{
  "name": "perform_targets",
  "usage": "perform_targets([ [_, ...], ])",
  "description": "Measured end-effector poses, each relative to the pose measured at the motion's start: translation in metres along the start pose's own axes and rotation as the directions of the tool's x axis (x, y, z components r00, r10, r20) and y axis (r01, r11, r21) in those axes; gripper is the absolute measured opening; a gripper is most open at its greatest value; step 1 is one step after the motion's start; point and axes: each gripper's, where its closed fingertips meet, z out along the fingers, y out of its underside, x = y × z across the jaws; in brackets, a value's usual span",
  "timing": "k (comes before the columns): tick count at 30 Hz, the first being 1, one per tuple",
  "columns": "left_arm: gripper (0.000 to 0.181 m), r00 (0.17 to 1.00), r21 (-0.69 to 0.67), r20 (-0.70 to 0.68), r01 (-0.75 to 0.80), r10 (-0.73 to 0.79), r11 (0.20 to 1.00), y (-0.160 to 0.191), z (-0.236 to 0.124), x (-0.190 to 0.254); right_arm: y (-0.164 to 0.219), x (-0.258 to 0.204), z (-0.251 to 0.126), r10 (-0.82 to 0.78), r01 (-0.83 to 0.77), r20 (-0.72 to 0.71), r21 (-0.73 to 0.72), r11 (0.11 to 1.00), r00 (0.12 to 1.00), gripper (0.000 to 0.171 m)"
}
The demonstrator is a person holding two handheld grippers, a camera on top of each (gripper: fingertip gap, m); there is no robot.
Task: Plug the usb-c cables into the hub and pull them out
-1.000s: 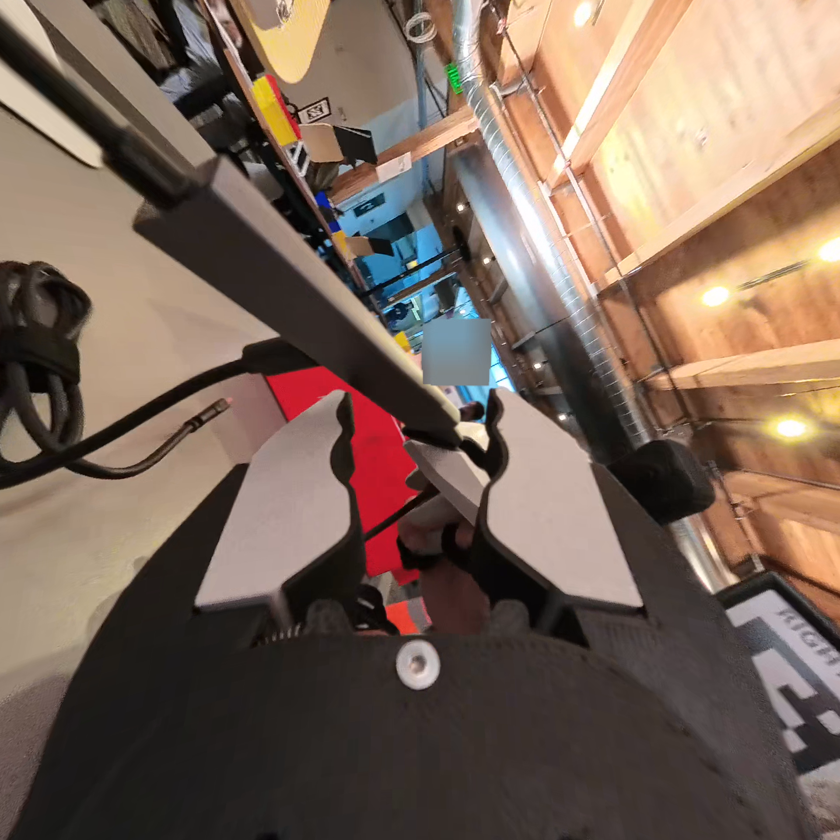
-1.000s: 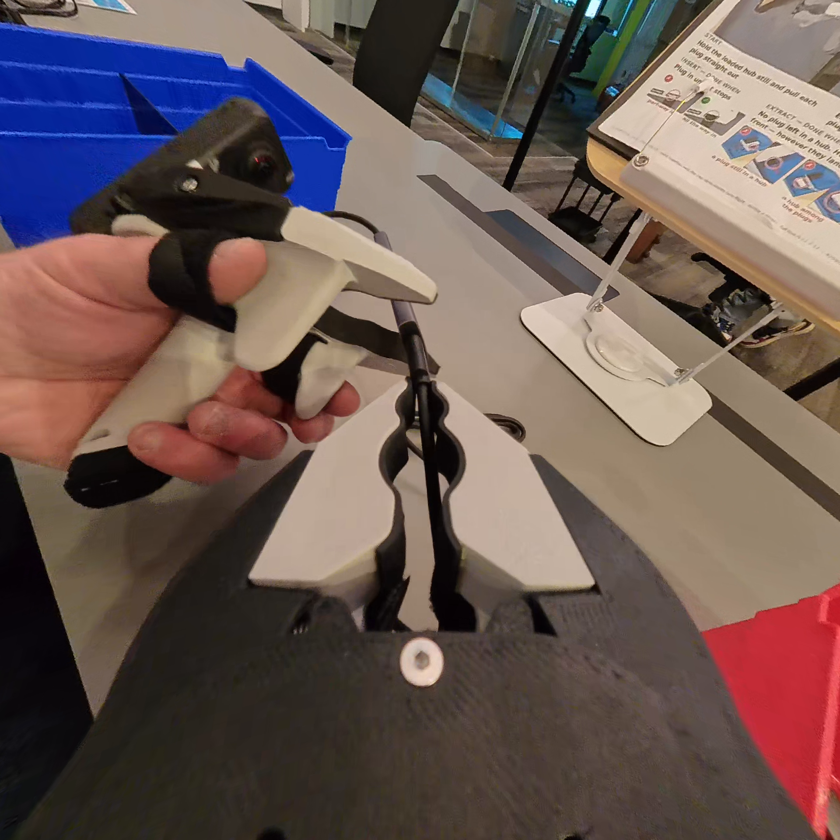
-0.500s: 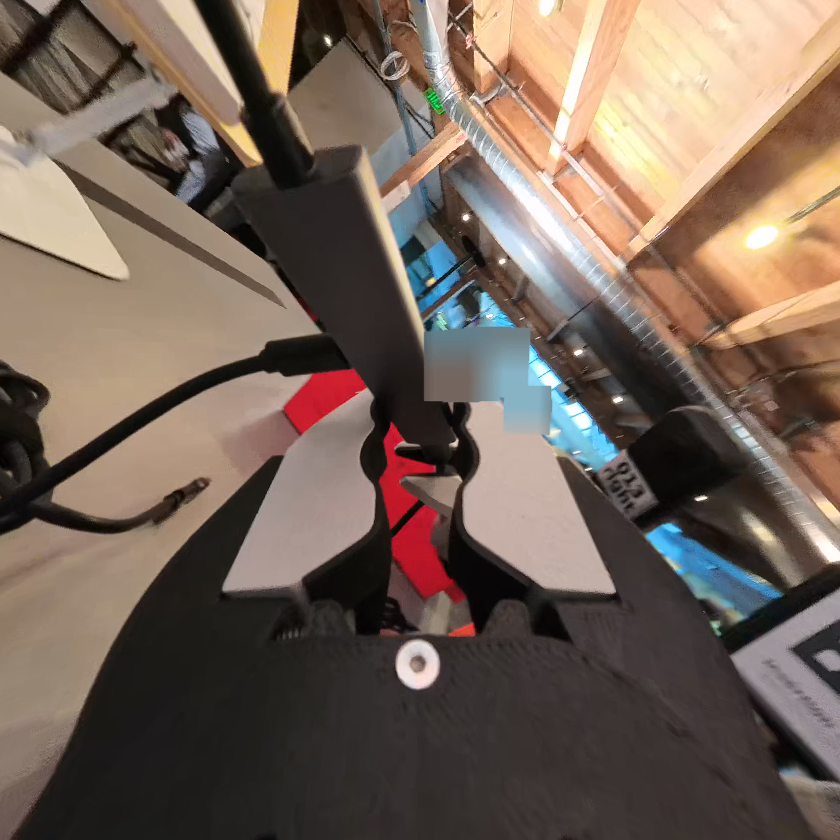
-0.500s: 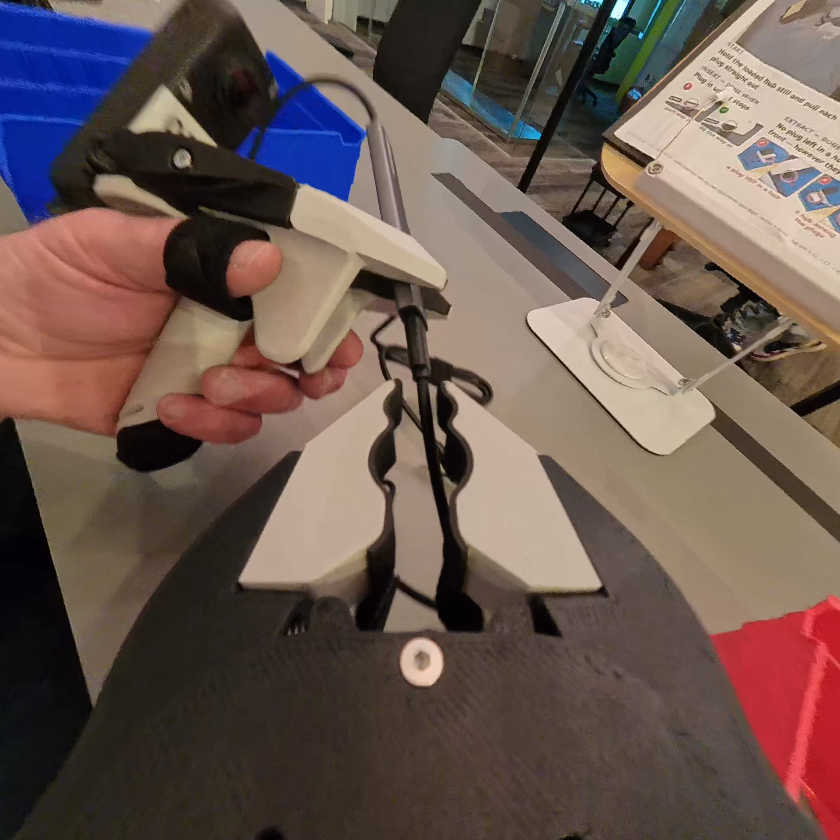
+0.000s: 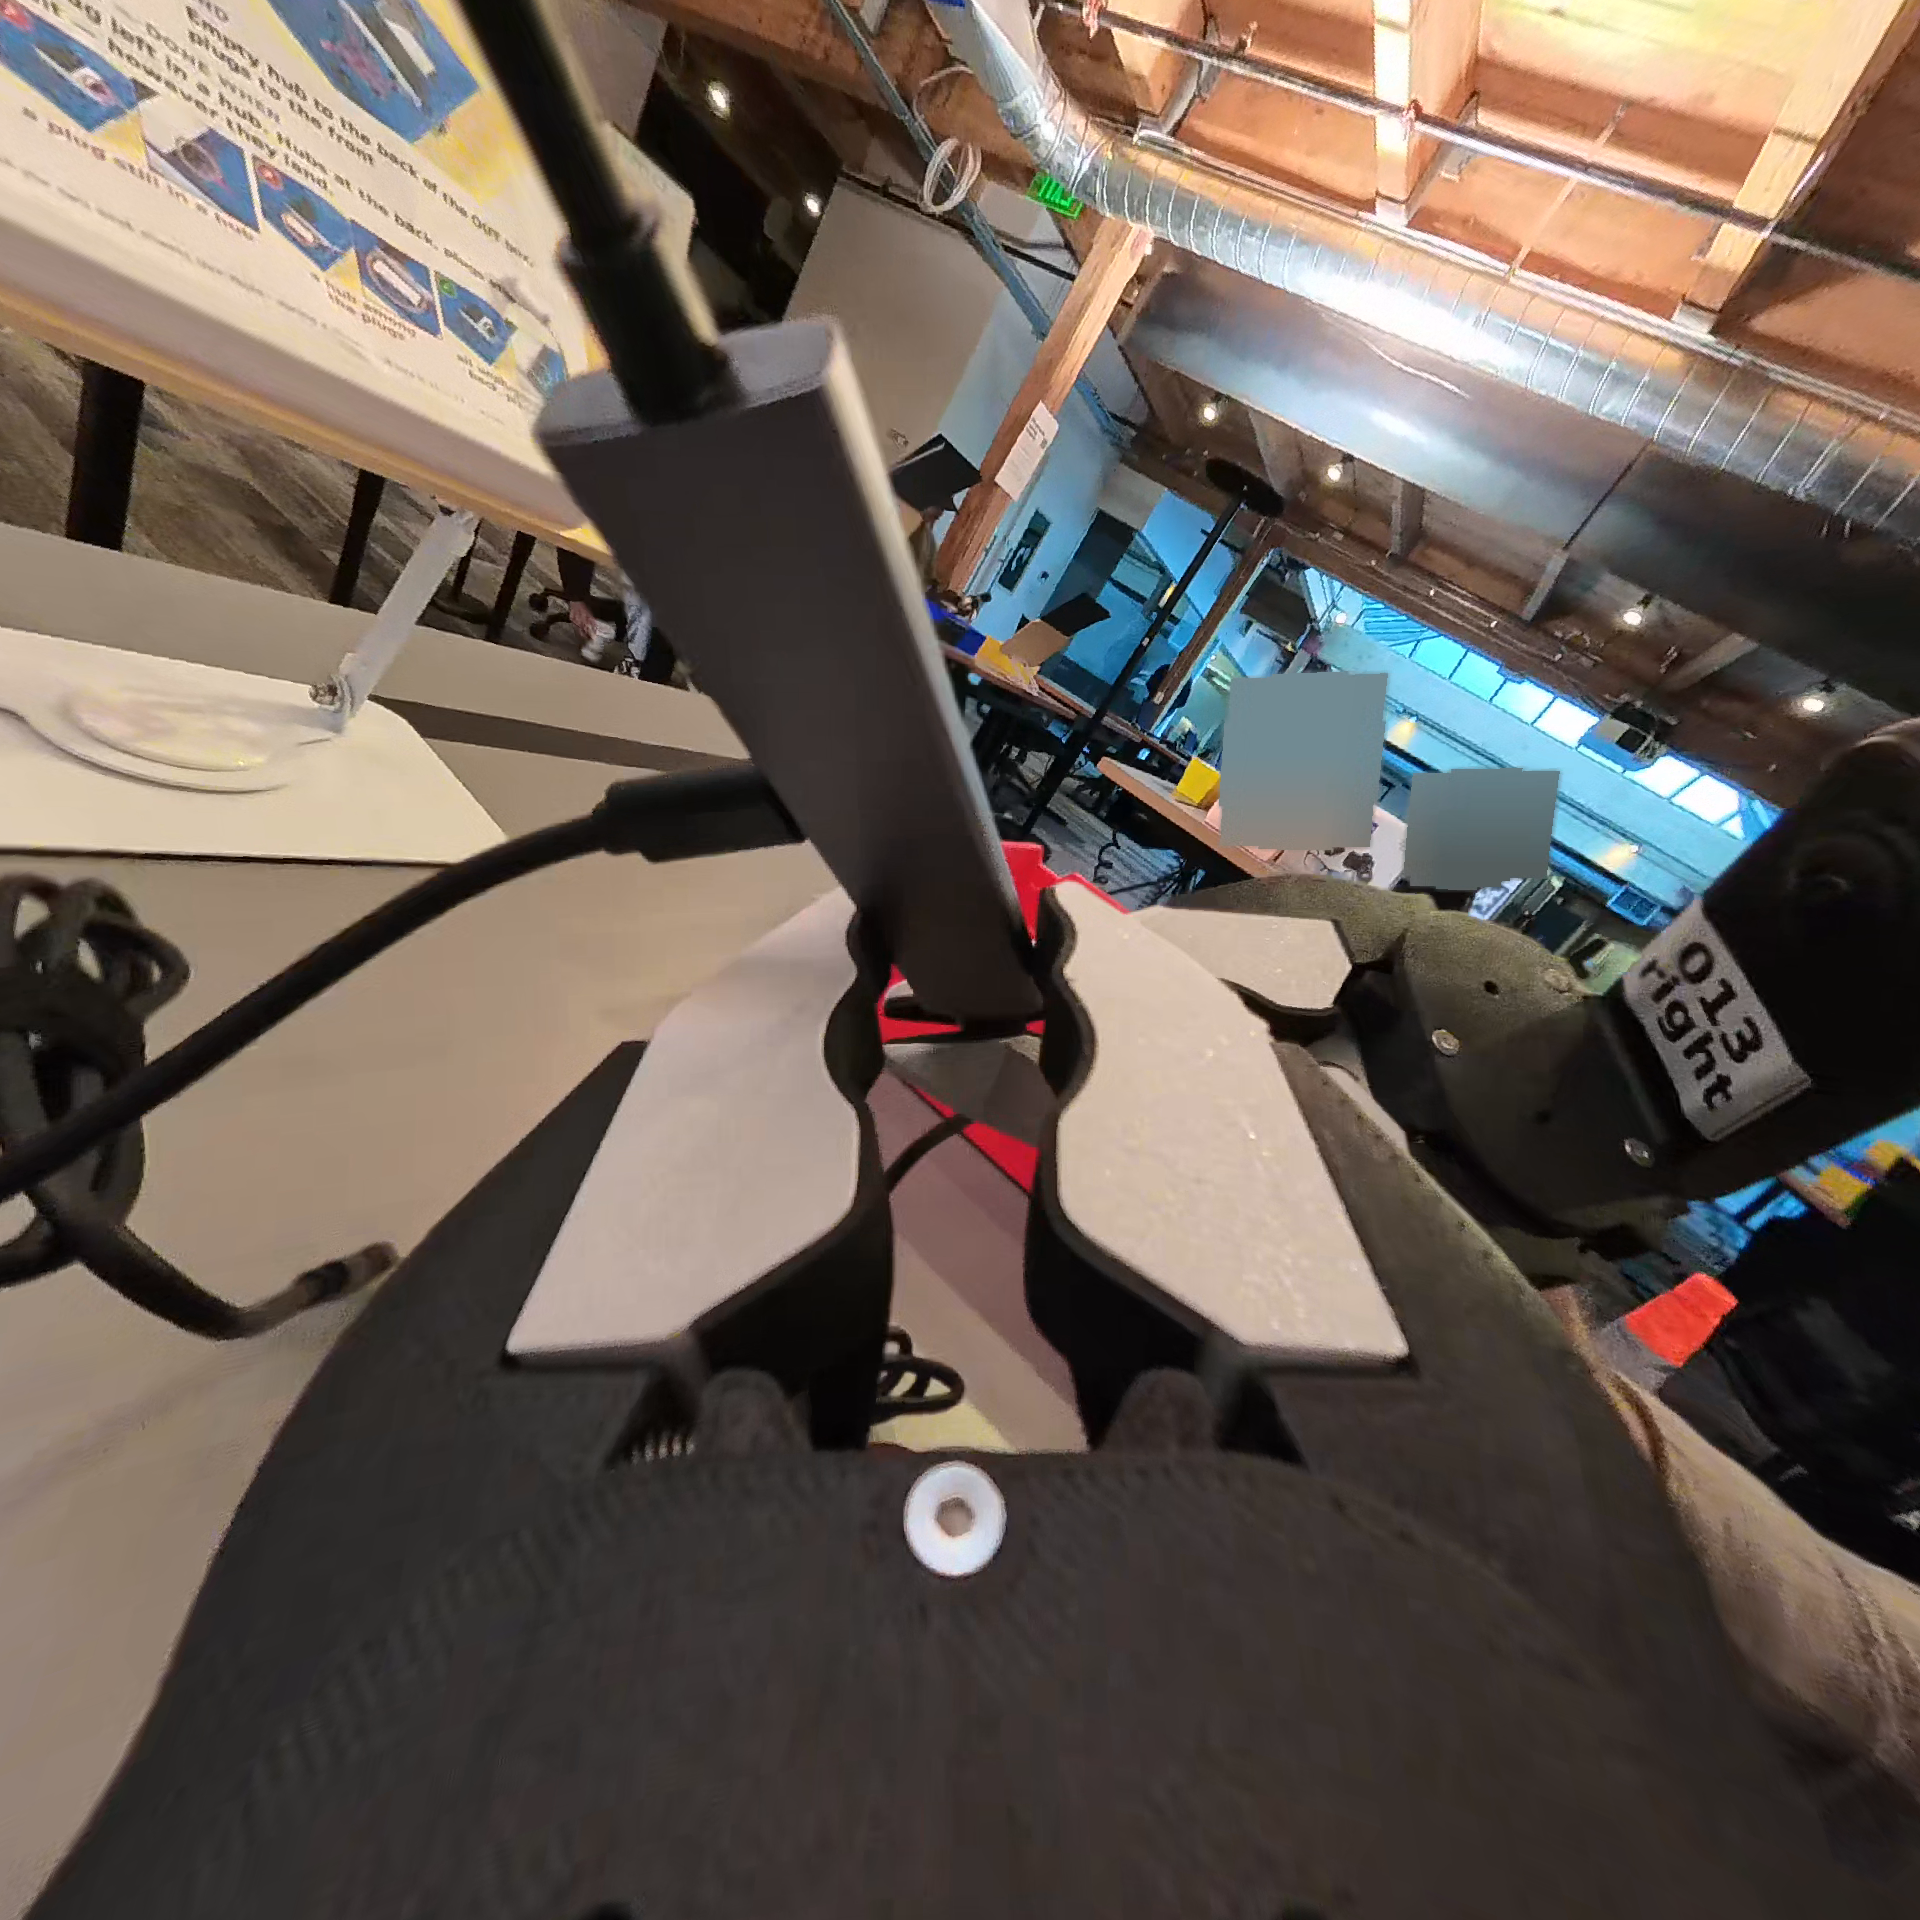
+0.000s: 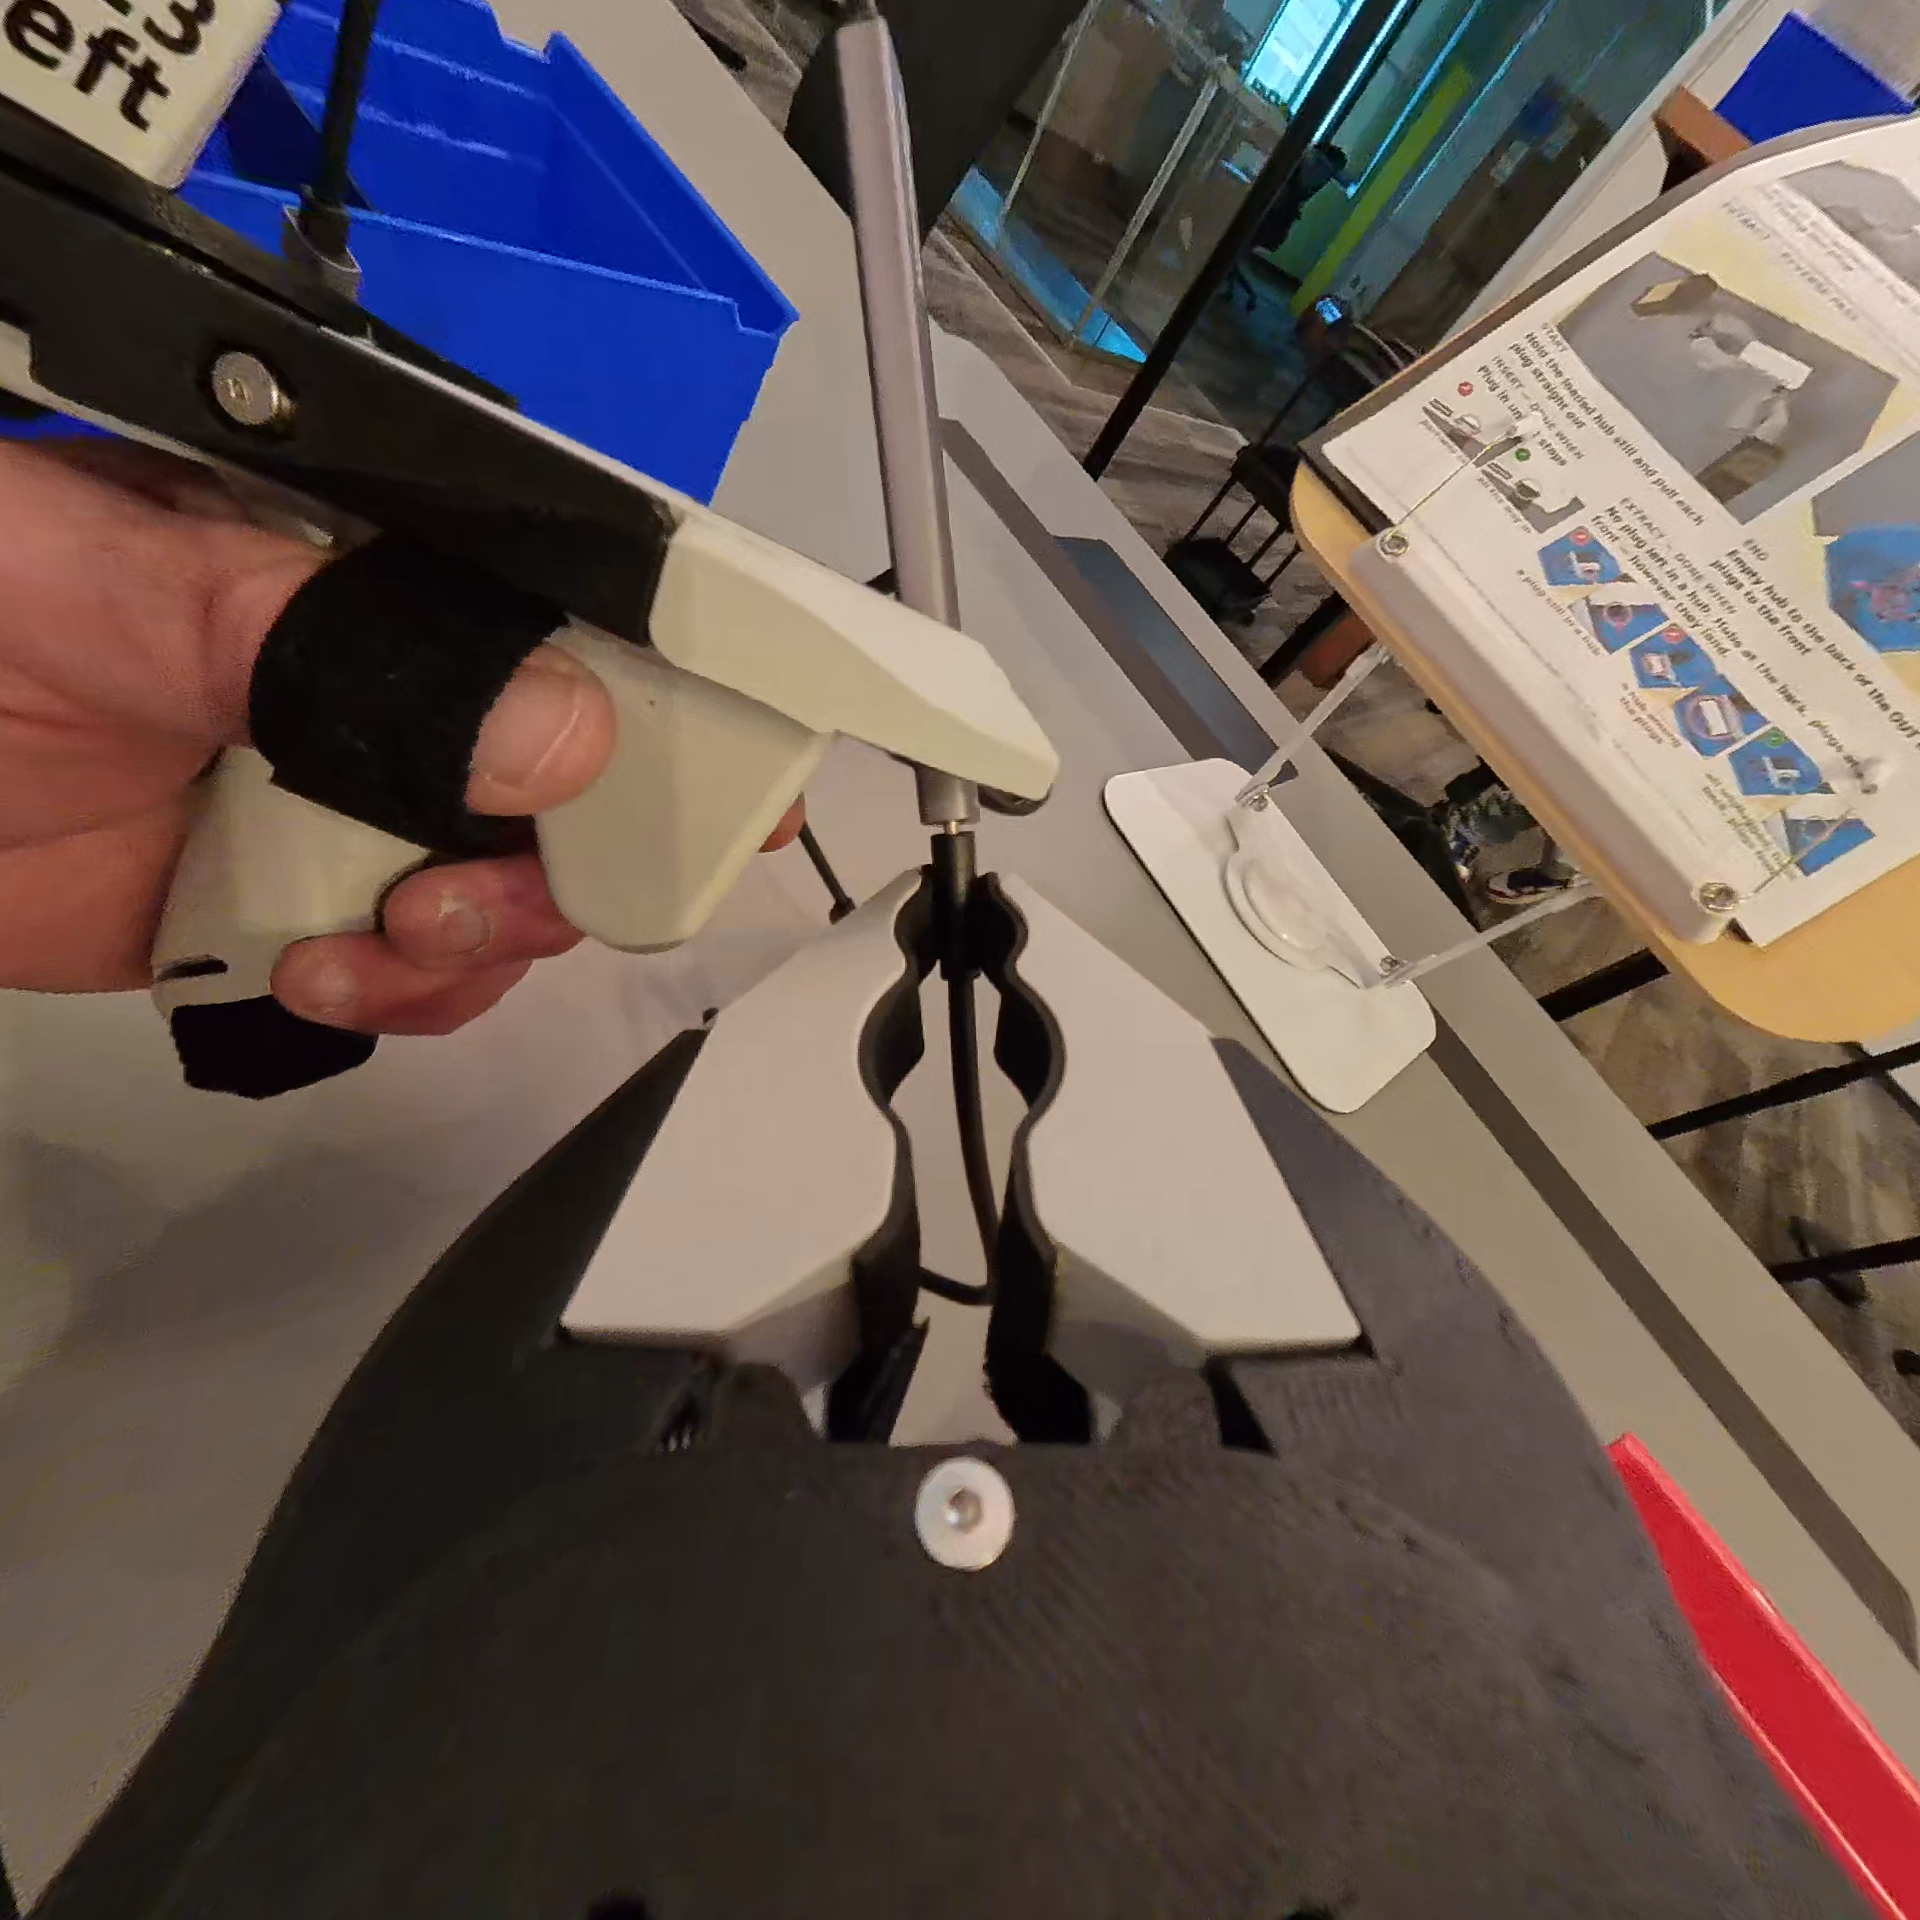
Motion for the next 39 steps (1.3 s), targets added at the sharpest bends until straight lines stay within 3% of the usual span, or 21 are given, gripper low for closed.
perform_targets([
  [6, 0.037, 1.000, -0.048, -0.013, 0.020, -0.021, 0.999, -0.001, 0.001, 0.003, -0.004, 0.008, -0.002, 0.027, -0.027, -0.008, 0.033, 0.999, 1.000, 0.004],
  [10, 0.056, 0.995, -0.200, -0.077, 0.040, -0.057, 0.979, 0.016, -0.005, 0.016, -0.002, 0.017, -0.004, -0.007, 0.008, -0.025, 0.031, 1.000, 1.000, 0.004],
  [14, 0.050, 0.986, -0.436, -0.111, 0.065, -0.125, 0.898, 0.042, -0.025, 0.025, 0.005, 0.021, -0.005, -0.089, 0.089, -0.051, -0.007, 0.996, 0.995, 0.004],
  [19, 0.043, 0.975, -0.581, -0.216, -0.093, -0.044, 0.809, 0.034, -0.065, 0.044, 0.015, 0.016, -0.003, -0.151, 0.150, -0.038, -0.025, 0.988, 0.988, 0.004],
  [22, 0.043, 0.949, -0.605, -0.282, -0.291, 0.142, 0.741, 0.003, -0.079, 0.043, 0.017, 0.008, -0.001, -0.174, 0.173, -0.016, -0.023, 0.985, 0.985, 0.004],
  [24, 0.044, 0.895, -0.614, -0.336, -0.444, 0.292, 0.653, -0.021, -0.079, 0.038, 0.017, 0.002, 0.000, -0.205, 0.205, -0.003, -0.018, 0.979, 0.979, 0.004],
  [26, 0.046, 0.809, -0.623, -0.431, -0.587, 0.401, 0.516, -0.036, -0.072, 0.034, 0.018, -0.004, 0.000, -0.240, 0.240, 0.015, -0.018, 0.971, 0.971, 0.004],
  [29, 0.053, 0.683, -0.644, -0.600, -0.721, 0.417, 0.256, -0.030, -0.061, 0.022, 0.017, -0.012, 0.000, -0.282, 0.283, 0.028, -0.016, 0.959, 0.959, 0.004],
  [32, 0.066, 0.598, -0.633, -0.726, -0.774, 0.339, 0.010, -0.007, -0.054, 0.002, 0.016, -0.018, -0.001, -0.323, 0.323, 0.031, -0.020, 0.946, 0.946, 0.004],
  [39, 0.071, 0.529, -0.541, -0.841, -0.816, 0.114, -0.204, 0.042, -0.044, -0.018, 0.011, -0.032, -0.001, -0.409, 0.410, 0.033, -0.017, 0.912, 0.912, 0.004],
])
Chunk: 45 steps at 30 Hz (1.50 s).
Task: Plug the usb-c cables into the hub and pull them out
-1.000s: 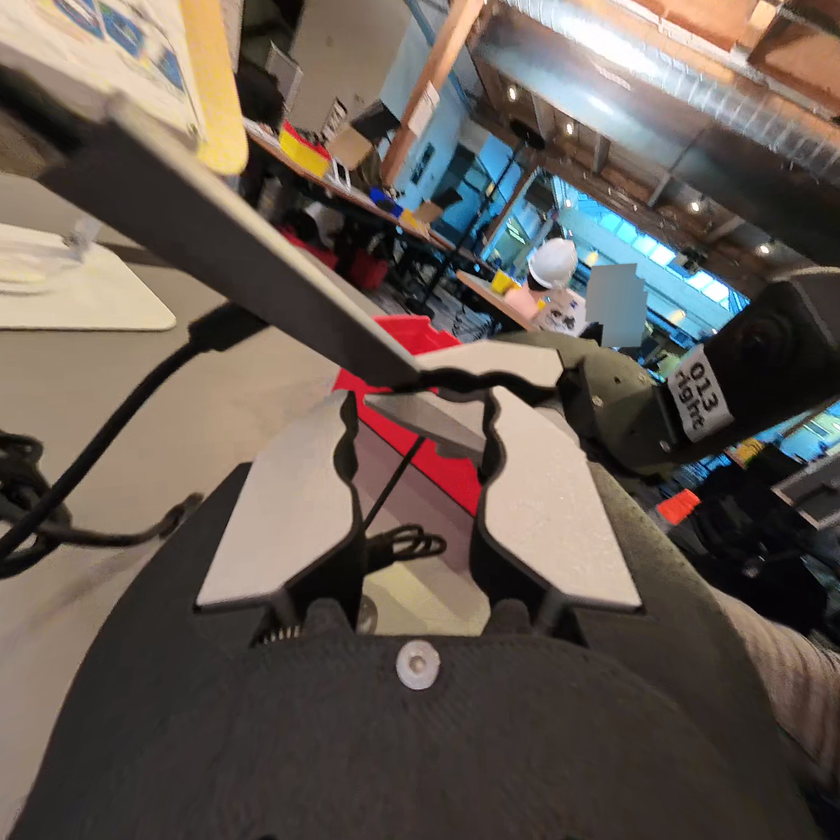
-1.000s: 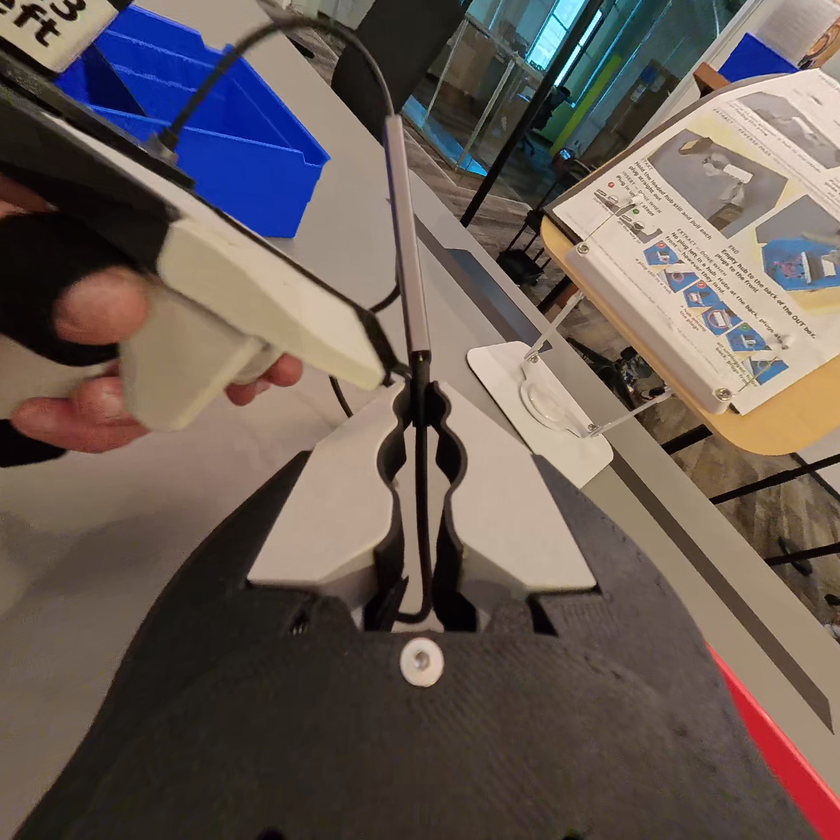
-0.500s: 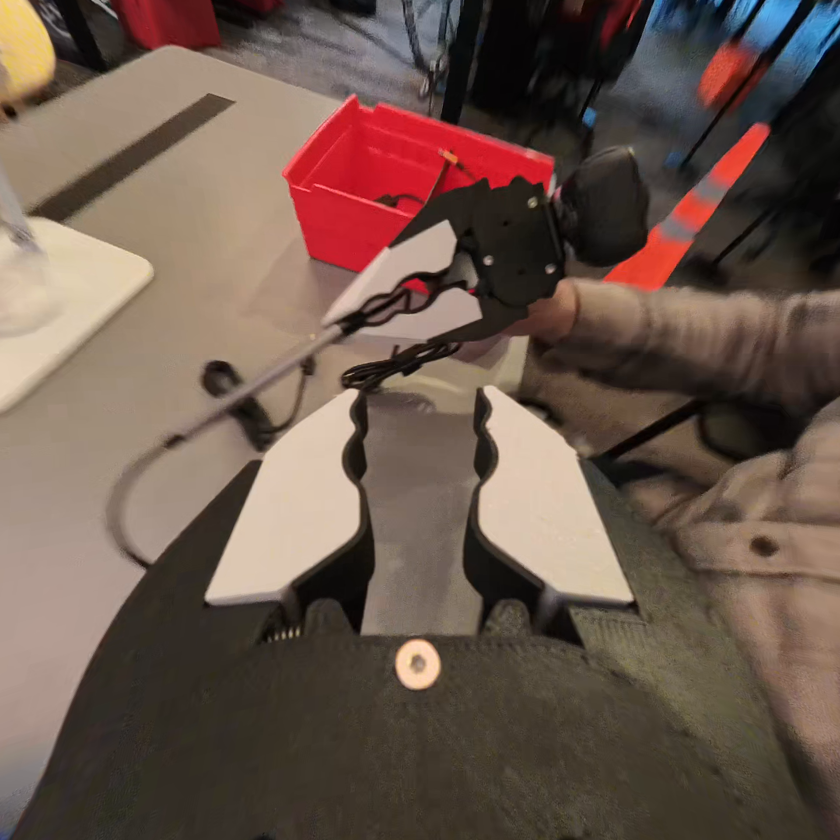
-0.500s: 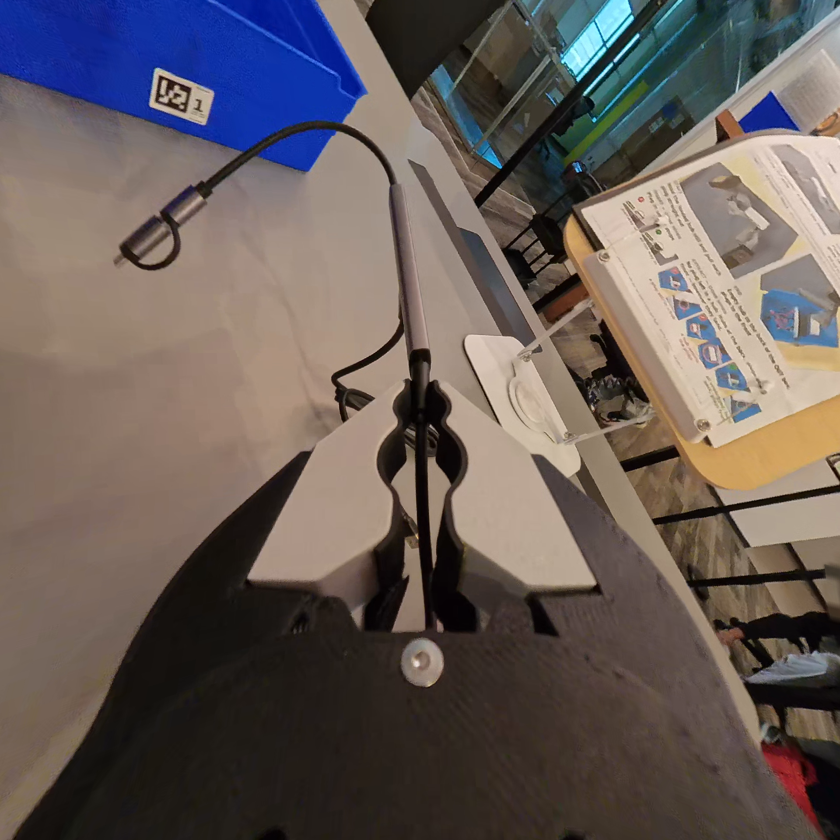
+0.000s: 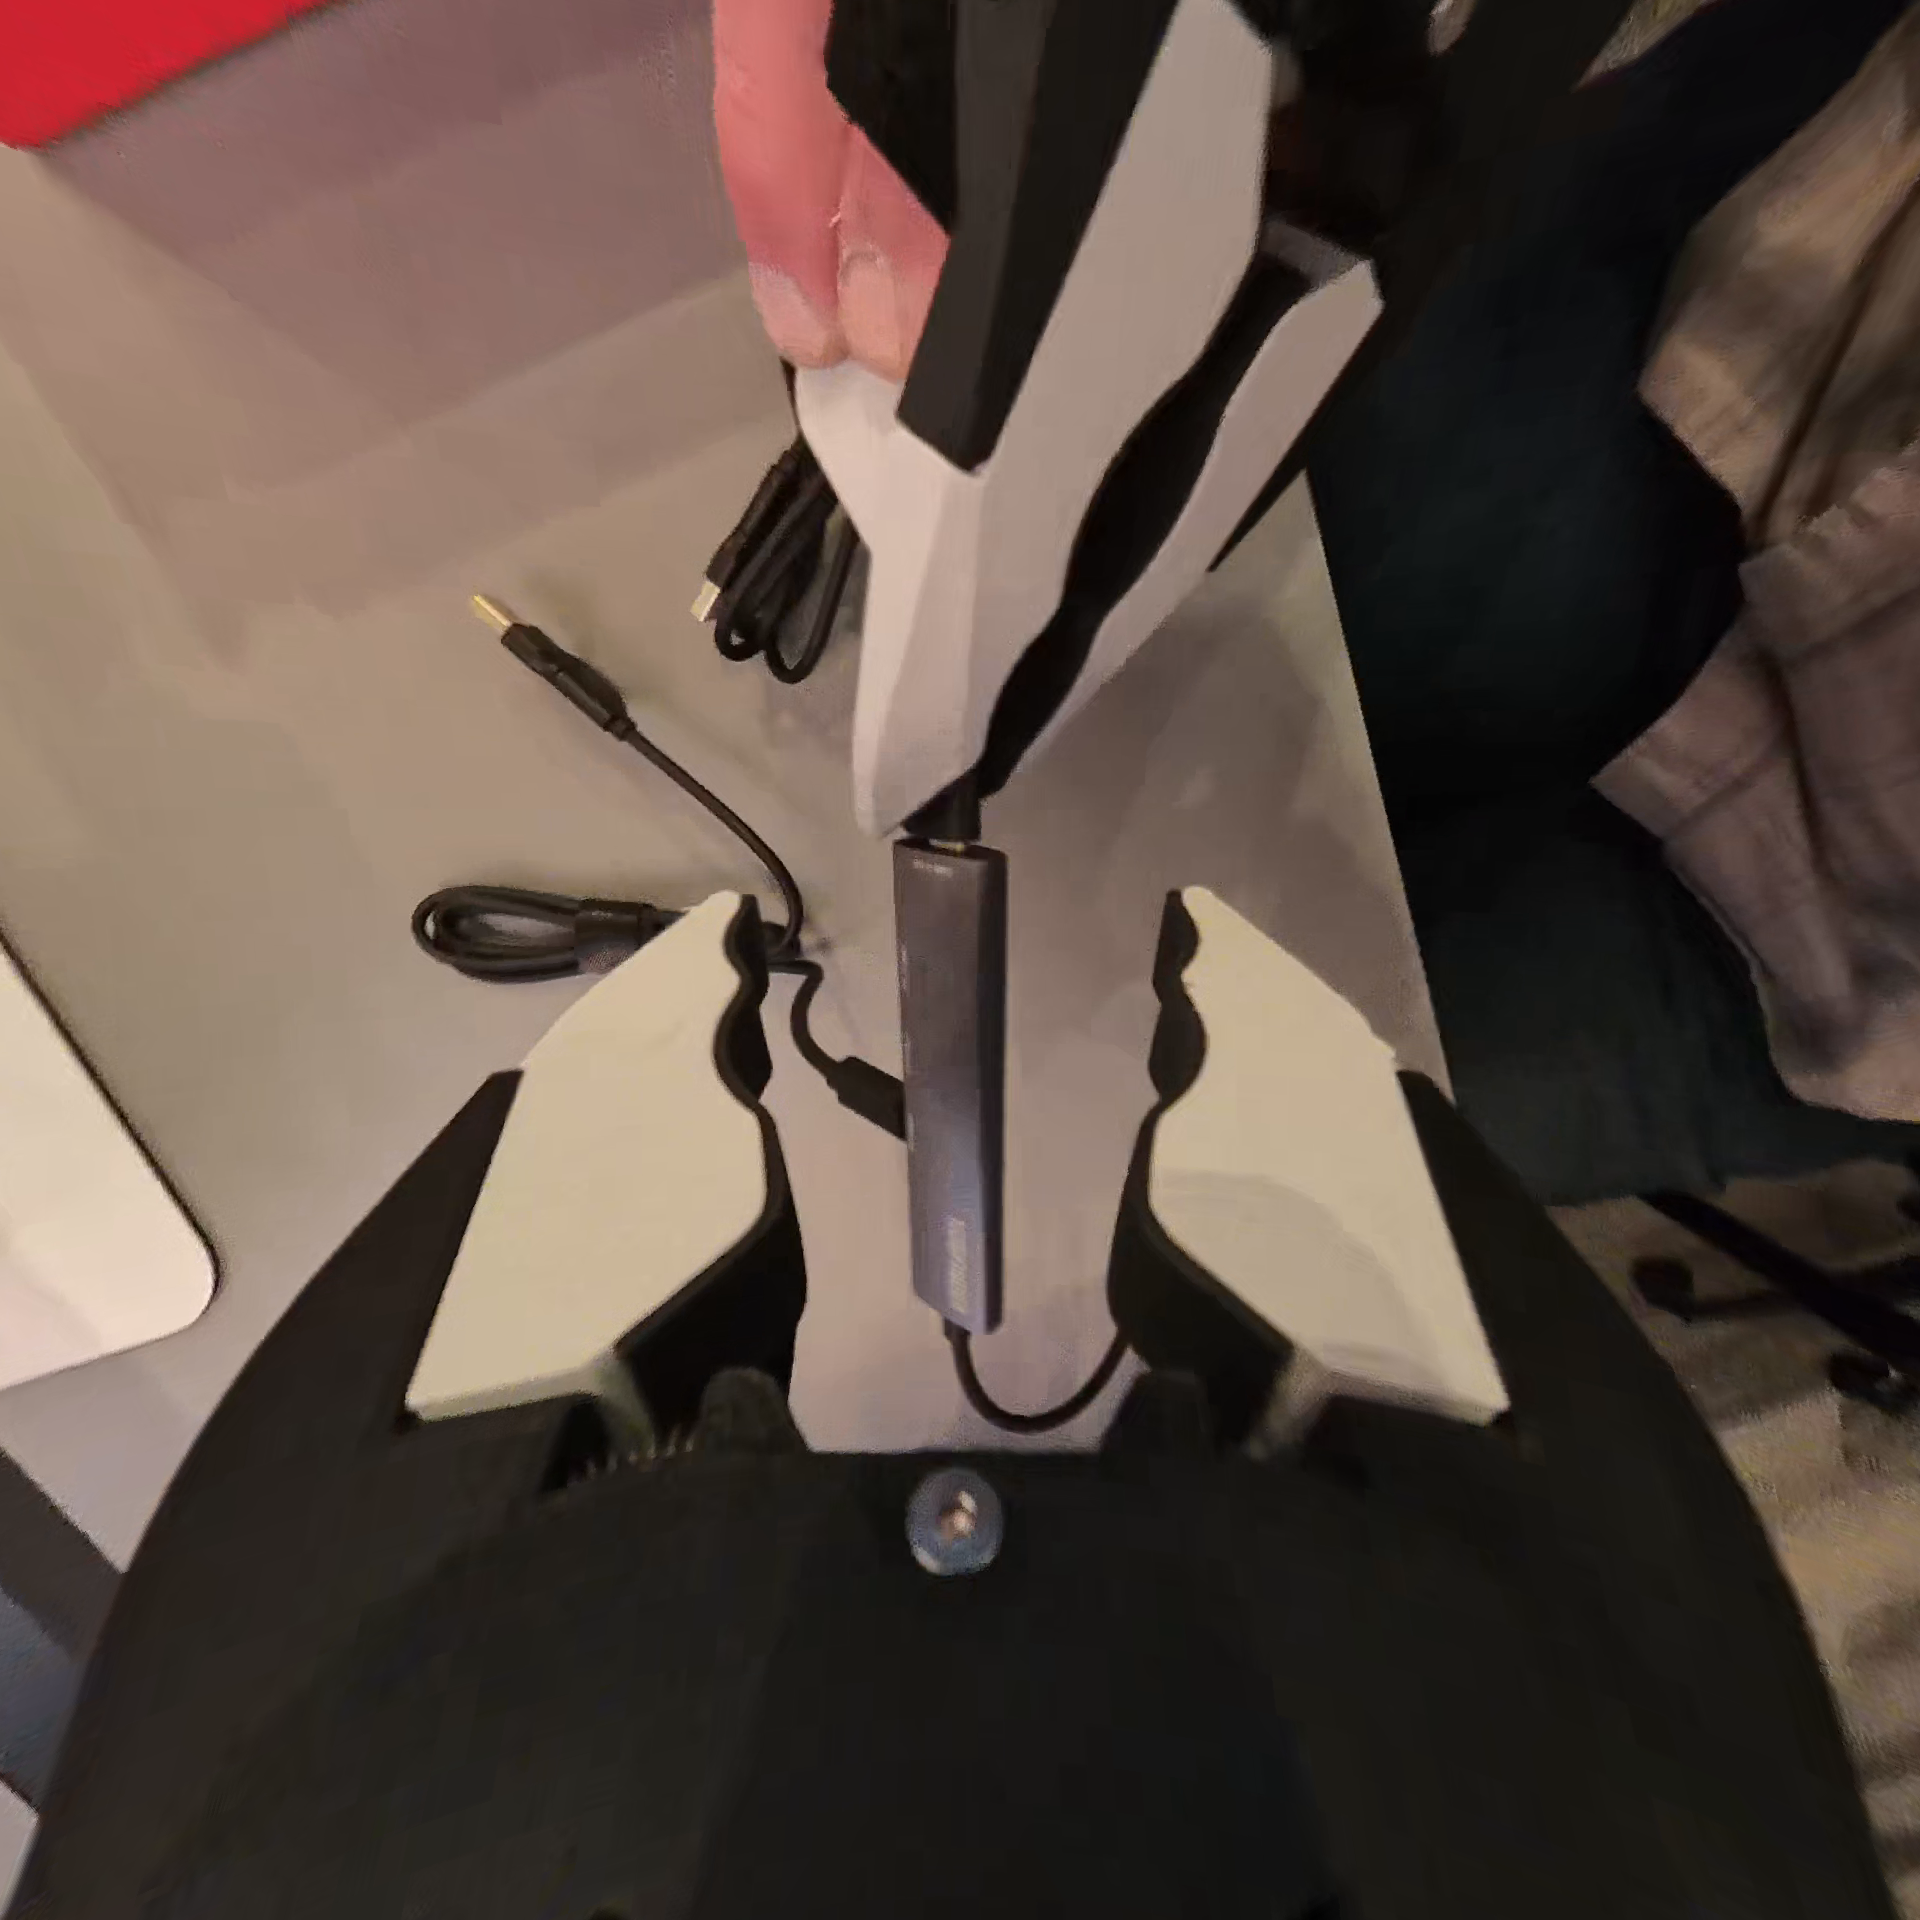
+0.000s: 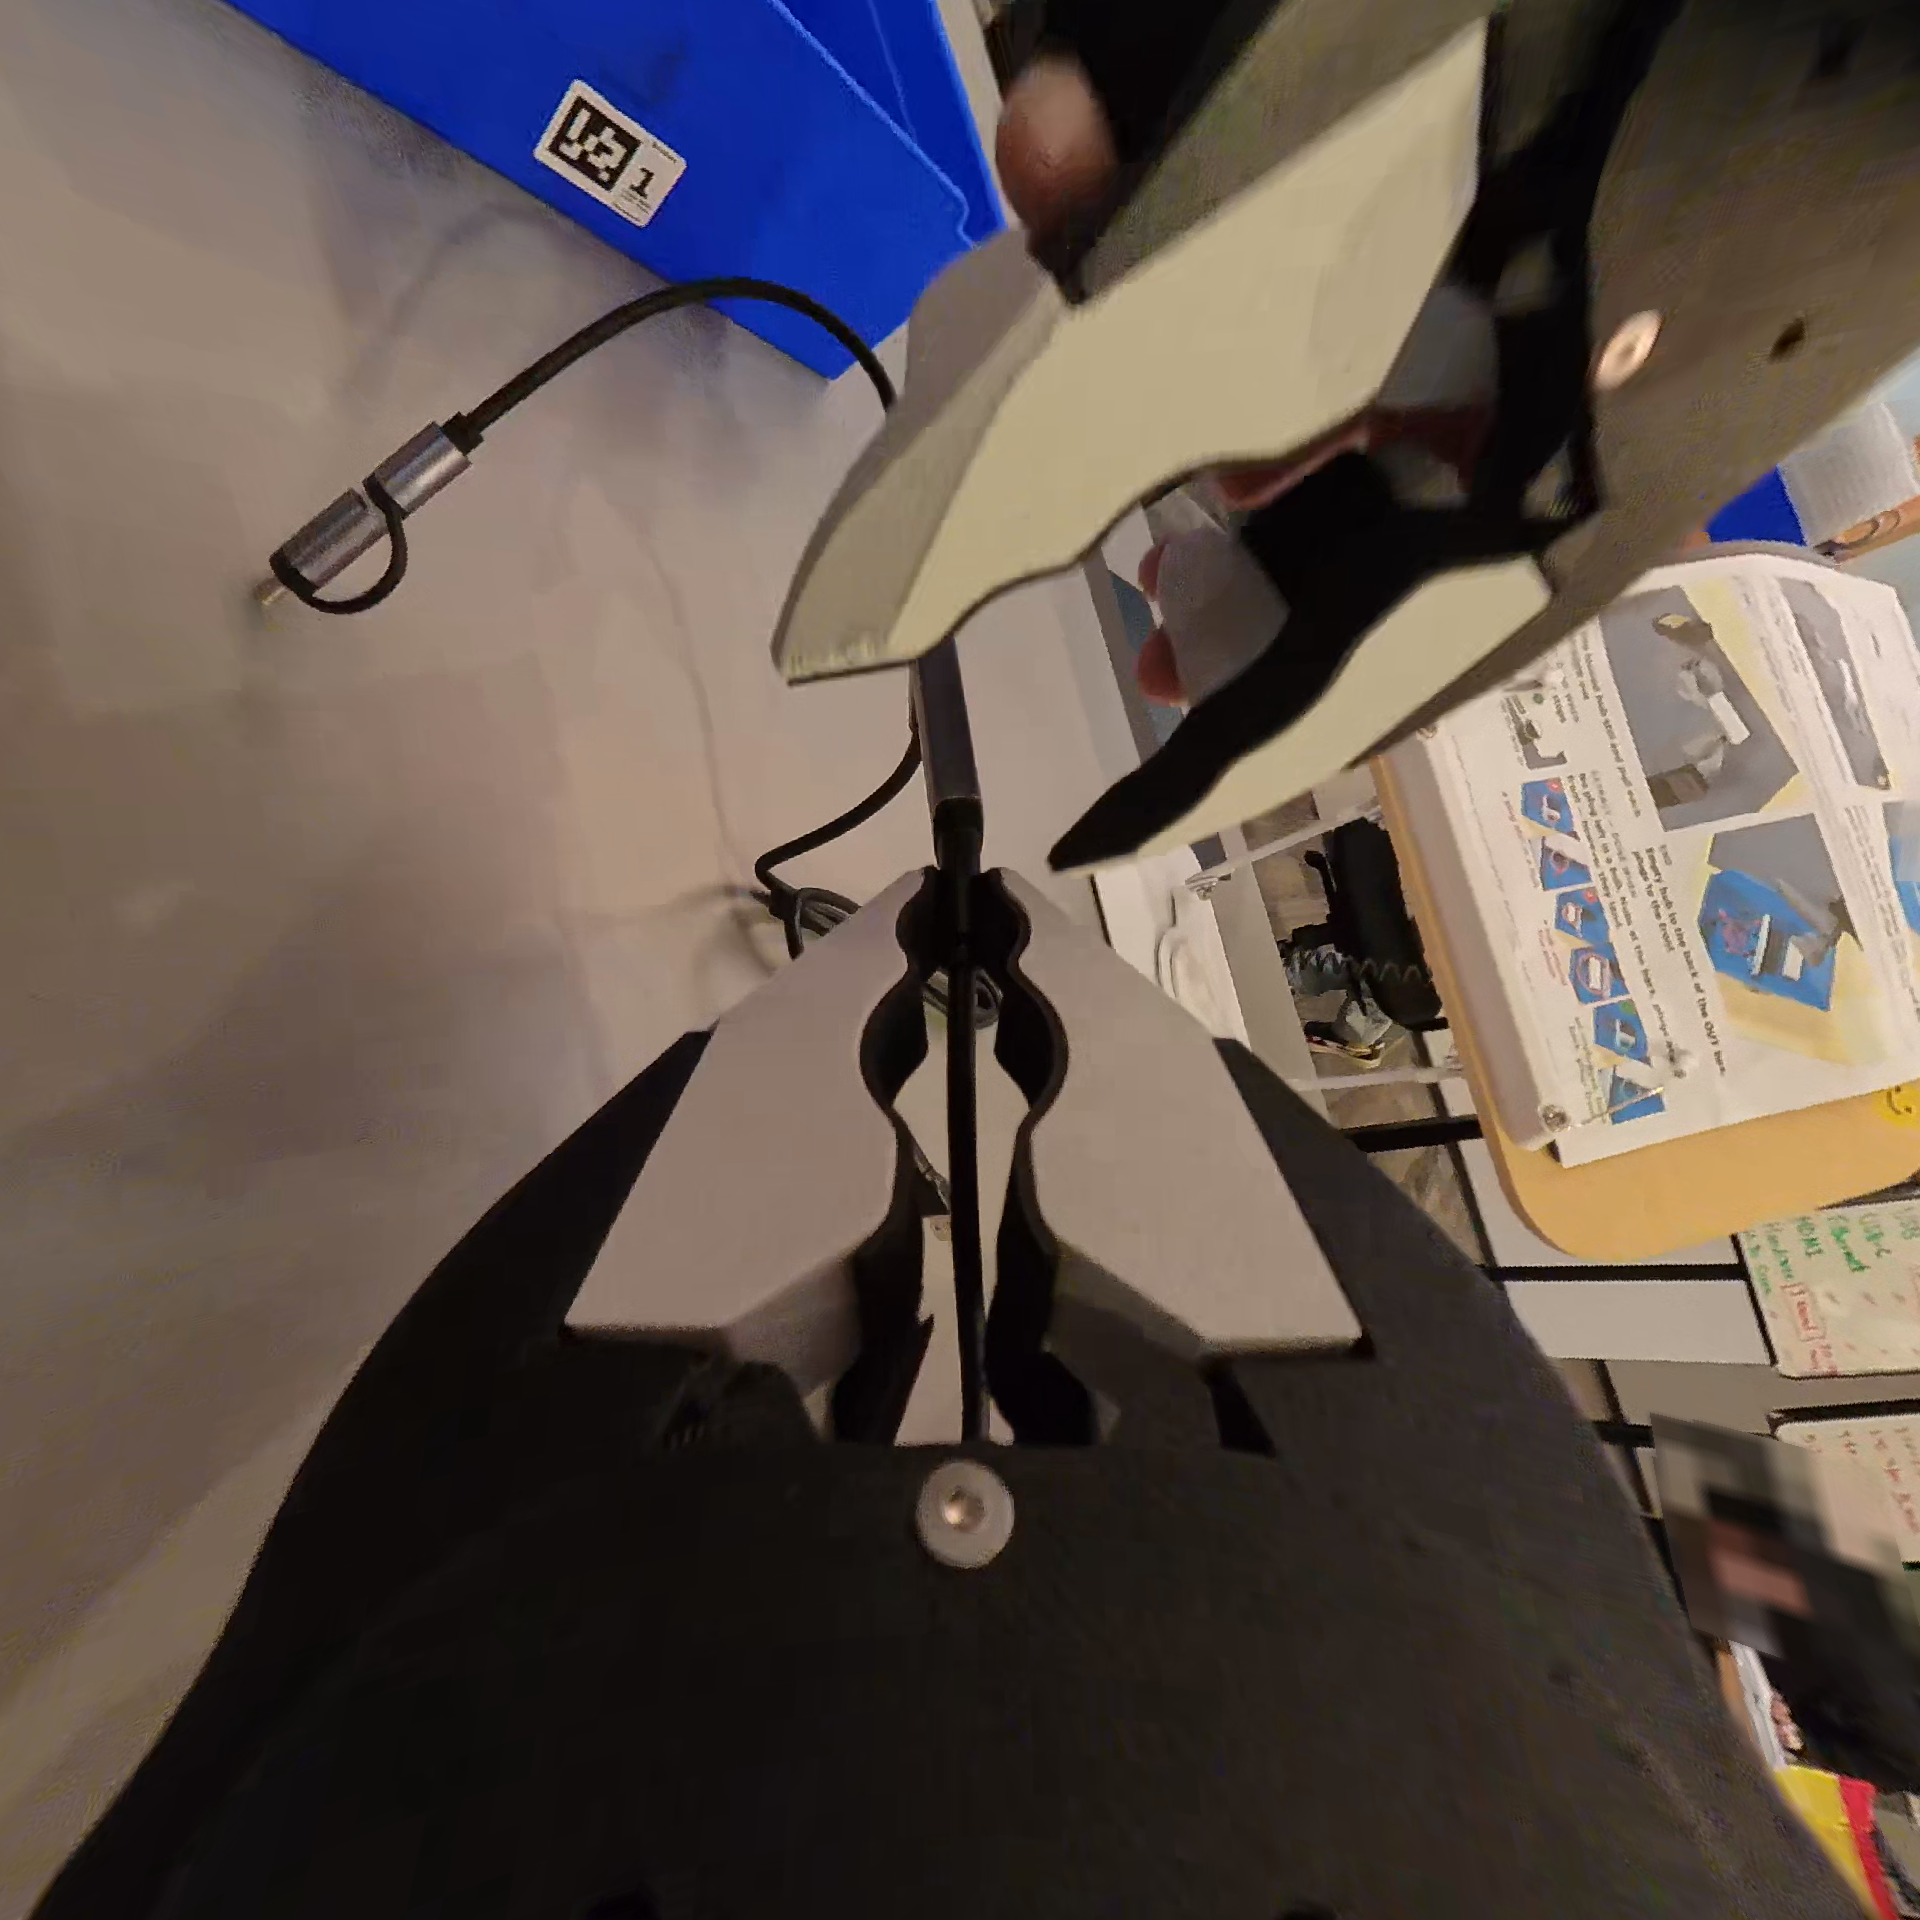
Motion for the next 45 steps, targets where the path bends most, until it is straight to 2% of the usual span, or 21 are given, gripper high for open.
perform_targets([
  [4, 0.059, 0.992, -0.037, -0.129, 0.003, -0.008, 0.999, 0.006, 0.017, 0.005, -0.003, -0.002, -0.003, -0.030, 0.030, -0.004, 0.011, 0.999, 1.000, 0.004],
  [12, 0.024, 0.939, 0.019, -0.341, 0.044, -0.035, 0.999, 0.000, 0.033, 0.022, -0.004, -0.003, -0.009, -0.073, 0.073, -0.014, 0.033, 0.997, 0.997, 0.004],
  [19, 0.024, 0.939, 0.013, -0.344, 0.018, -0.012, 1.000, 0.004, 0.035, 0.021, -0.004, -0.005, -0.006, -0.086, 0.086, 0.004, 0.048, 0.995, 0.996, 0.004],
  [23, 0.023, 0.957, -0.013, -0.292, 0.002, -0.006, 1.000, 0.011, 0.035, 0.015, -0.007, -0.003, -0.006, -0.045, 0.042, 0.034, 0.083, 0.996, 0.998, 0.008],
  [27, 0.023, 0.979, -0.051, -0.205, -0.008, -0.002, 0.999, 0.021, 0.031, 0.004, -0.003, 0.008, -0.013, 0.197, -0.210, 0.111, 0.127, 0.969, 0.974, 0.022],
  [29, 0.023, 0.988, -0.070, -0.155, -0.018, 0.007, 0.997, 0.026, 0.027, -0.001, -0.004, 0.015, -0.019, 0.351, -0.377, 0.172, 0.156, 0.913, 0.921, 0.024],
  [31, 0.023, 0.995, -0.094, -0.101, -0.024, 0.014, 0.995, 0.032, 0.024, -0.007, -0.009, 0.020, -0.024, 0.490, -0.541, 0.261, 0.187, 0.820, 0.832, 0.027],
  [34, 0.023, 0.999, -0.120, -0.007, -0.037, 0.037, 0.992, 0.037, 0.019, -0.016, -0.014, 0.020, -0.019, 0.596, -0.685, 0.378, 0.168, 0.709, 0.709, 0.031],
  [36, 0.023, 0.996, -0.127, 0.075, -0.039, 0.049, 0.991, 0.038, 0.014, -0.024, -0.008, 0.019, -0.007, 0.648, -0.734, 0.389, 0.123, 0.667, 0.654, 0.032],
  [39, 0.023, 0.979, -0.134, 0.194, -0.030, 0.055, 0.991, 0.041, 0.008, -0.034, -0.011, 0.025, 0.005, 0.685, -0.784, 0.405, 0.160, 0.600, 0.606, 0.028],
  [42, 0.023, 0.956, -0.129, 0.289, -0.011, 0.048, 0.992, 0.045, 0.003, -0.040, -0.012, 0.028, 0.015, 0.655, -0.739, 0.360, 0.189, 0.646, 0.664, 0.025],
  [45, 0.023, 0.928, -0.116, 0.371, 0.003, 0.040, 0.993, 0.048, -0.001, -0.043, -0.018, 0.029, 0.022, 0.641, -0.741, 0.388, 0.214, 0.637, 0.663, 0.027],
])
